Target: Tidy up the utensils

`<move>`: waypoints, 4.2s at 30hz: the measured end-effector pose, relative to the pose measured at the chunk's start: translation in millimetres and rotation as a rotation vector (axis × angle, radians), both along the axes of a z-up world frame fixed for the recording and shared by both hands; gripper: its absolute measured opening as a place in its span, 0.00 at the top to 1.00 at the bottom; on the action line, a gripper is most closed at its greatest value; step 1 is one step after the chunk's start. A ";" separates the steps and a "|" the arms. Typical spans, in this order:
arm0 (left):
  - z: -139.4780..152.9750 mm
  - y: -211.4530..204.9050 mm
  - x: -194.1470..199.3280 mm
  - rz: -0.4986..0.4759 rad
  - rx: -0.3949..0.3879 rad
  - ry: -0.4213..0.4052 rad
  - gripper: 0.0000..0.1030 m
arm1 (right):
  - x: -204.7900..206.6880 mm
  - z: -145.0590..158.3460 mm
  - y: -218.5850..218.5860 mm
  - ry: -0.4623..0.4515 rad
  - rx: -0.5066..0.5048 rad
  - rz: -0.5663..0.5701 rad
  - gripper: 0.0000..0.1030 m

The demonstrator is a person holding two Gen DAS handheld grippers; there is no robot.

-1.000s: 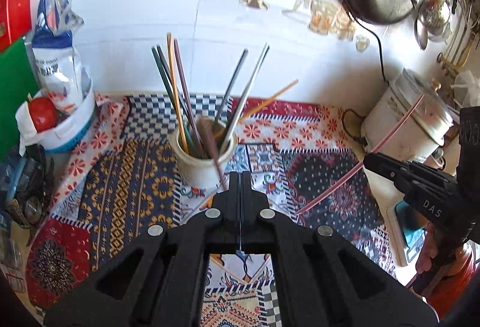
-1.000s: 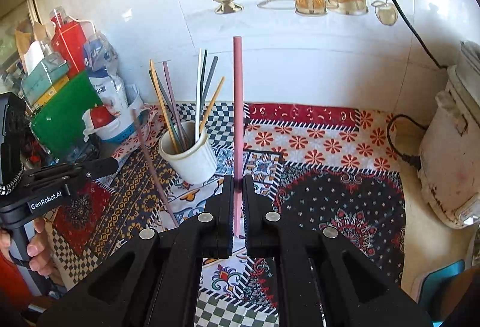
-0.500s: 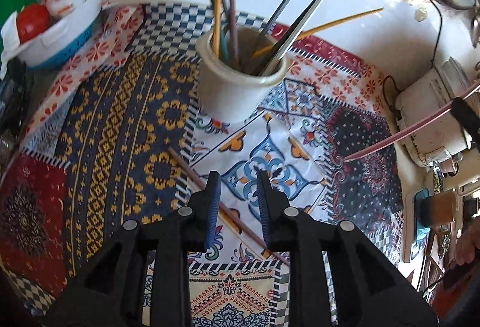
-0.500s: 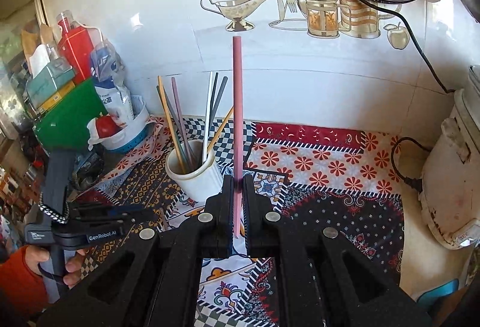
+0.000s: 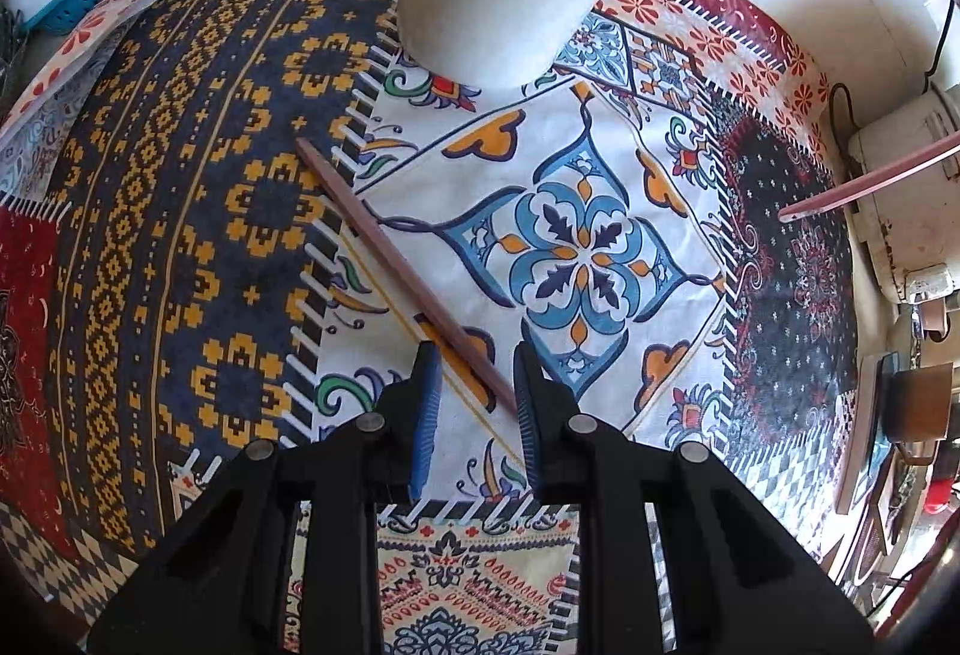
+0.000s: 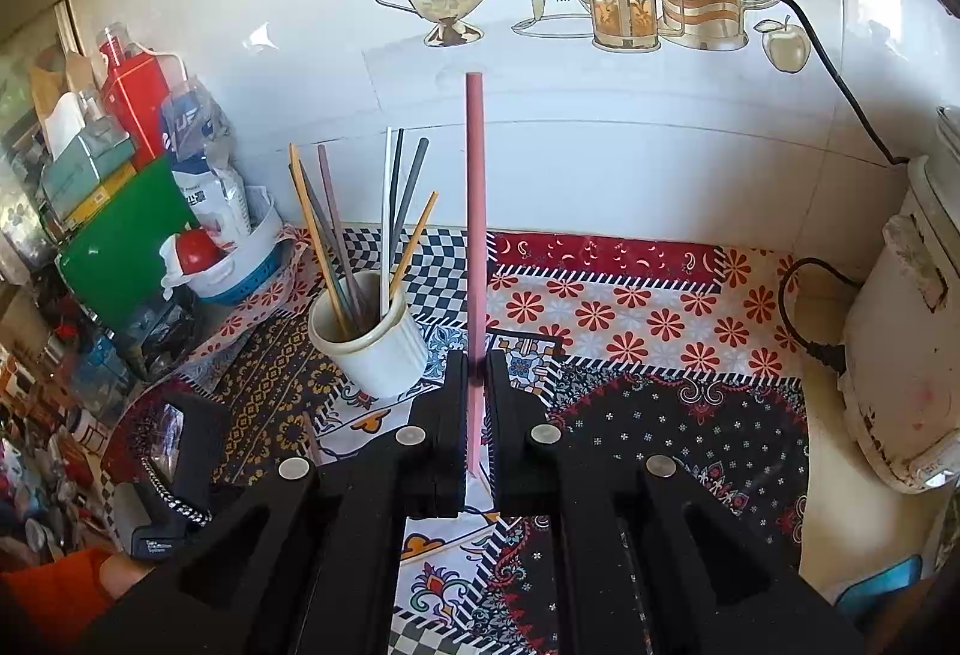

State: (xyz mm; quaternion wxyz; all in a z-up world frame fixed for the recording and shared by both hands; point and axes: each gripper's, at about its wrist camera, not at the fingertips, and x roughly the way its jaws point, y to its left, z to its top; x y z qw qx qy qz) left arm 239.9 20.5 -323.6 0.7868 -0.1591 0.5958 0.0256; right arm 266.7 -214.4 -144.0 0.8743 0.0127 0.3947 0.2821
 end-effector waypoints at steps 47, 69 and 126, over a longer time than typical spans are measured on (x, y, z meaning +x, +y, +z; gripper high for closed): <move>188.6 41.1 4.0 0.071 0.167 -0.568 0.97 | 3.7 52.4 52.0 -0.134 0.102 0.142 0.95; 205.4 62.9 116.7 0.097 0.033 -0.827 0.97 | 46.4 33.4 90.6 -0.124 0.109 0.173 0.95; 110.6 26.4 66.3 -0.122 0.176 -0.459 0.79 | 55.2 -0.1 101.4 -0.046 0.010 0.278 0.92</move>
